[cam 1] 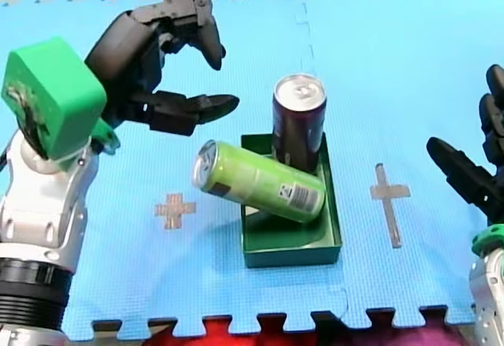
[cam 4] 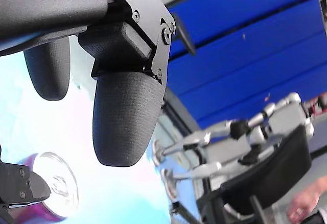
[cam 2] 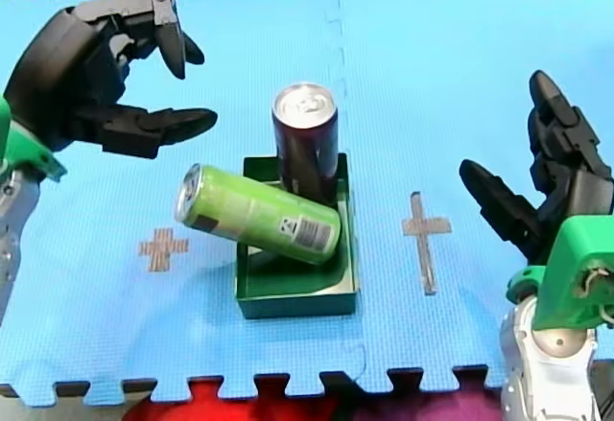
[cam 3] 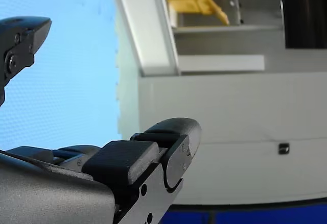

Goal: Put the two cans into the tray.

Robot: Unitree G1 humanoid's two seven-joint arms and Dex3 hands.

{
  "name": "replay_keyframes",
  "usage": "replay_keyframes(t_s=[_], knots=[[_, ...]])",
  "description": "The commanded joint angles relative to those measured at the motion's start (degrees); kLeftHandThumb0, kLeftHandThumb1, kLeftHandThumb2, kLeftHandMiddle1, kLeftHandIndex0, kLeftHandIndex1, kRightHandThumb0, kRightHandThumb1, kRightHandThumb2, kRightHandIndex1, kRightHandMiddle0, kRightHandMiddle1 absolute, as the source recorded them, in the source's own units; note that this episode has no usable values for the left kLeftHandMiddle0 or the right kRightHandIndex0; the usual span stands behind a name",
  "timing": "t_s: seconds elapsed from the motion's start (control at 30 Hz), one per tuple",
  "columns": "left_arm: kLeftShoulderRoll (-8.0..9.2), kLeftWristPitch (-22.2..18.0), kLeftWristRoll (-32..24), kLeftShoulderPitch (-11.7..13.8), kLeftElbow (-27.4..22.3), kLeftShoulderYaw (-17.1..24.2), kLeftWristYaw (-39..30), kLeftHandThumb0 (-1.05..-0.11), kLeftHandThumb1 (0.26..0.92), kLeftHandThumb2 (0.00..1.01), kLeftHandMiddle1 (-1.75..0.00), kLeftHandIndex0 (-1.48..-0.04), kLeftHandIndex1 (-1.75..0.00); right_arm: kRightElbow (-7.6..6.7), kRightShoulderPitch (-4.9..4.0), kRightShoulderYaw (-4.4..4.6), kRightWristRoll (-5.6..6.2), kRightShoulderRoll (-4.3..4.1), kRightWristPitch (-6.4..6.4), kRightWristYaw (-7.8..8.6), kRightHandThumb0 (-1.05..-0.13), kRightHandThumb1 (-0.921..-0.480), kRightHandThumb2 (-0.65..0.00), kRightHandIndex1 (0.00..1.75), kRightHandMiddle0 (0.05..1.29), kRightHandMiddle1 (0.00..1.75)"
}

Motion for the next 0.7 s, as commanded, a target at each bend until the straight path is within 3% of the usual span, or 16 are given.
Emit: replay_keyframes(t_s=[0.0, 0.3, 0.5, 0.57, 0.6, 0.63, 0.67], knots=[[-0.06, -0.2, 0.4, 0.7, 0.0, 0.1, 0.8, -0.347, 0.431, 0.66, -1.75, -0.63, -1.75, -0.45, 0.27, -0.16, -0.27, -0.59, -0.46, -0.2, -0.318, -0.711, -0.002, 0.0, 0.64, 0.0], [-0.25, 2.0, 2.1, 2.3, -1.5, -0.6, 3.2, -0.336, 0.409, 0.69, -1.75, -0.61, -1.75, -0.72, 0.69, -0.27, -0.14, -0.96, -0.86, 0.0, -0.317, -0.714, -0.001, 0.0, 0.64, 0.0], [-1.03, 0.6, 2.3, 2.3, 2.5, -0.5, 3.6, -0.33, 0.393, 0.72, -1.75, -0.61, -1.75, -0.33, 0.82, -0.44, 0.18, -1.32, -1.61, 0.61, -0.317, -0.717, -0.002, 0.0, 0.64, 0.0], [-0.83, 1.4, 1.6, 1.9, 3.9, -0.4, 2.5, -0.331, 0.378, 0.75, -1.75, -0.55, -1.75, -0.31, 0.93, -0.43, 0.0, -1.47, -1.8, 0.59, -0.317, -0.718, -0.002, 0.0, 0.65, 0.0], [-0.53, 2.0, 1.2, 1.8, 4.0, -0.3, 1.7, -0.344, 0.402, 0.66, -1.57, -0.59, -1.48, -0.3, 0.96, -0.39, -0.19, -1.55, -1.85, 0.46, -0.317, -0.719, -0.002, 0.0, 0.65, 0.0], [0.04, 3.1, 0.9, 1.9, 3.9, -0.4, 0.6, -0.434, 0.51, 0.4, -1.26, -0.68, -0.99, -0.34, 0.97, -0.39, -0.34, -1.64, -1.83, 0.36, -0.317, -0.72, -0.002, 0.0, 0.65, 0.0], [0.79, 3.9, 0.9, 2.1, 3.6, -0.6, -0.4, -0.509, 0.607, 0.22, -1.11, -0.75, -0.69, -0.37, 0.97, -0.38, -0.48, -1.72, -1.81, 0.25, -0.317, -0.72, -0.002, 0.0, 0.65, 0.0]])
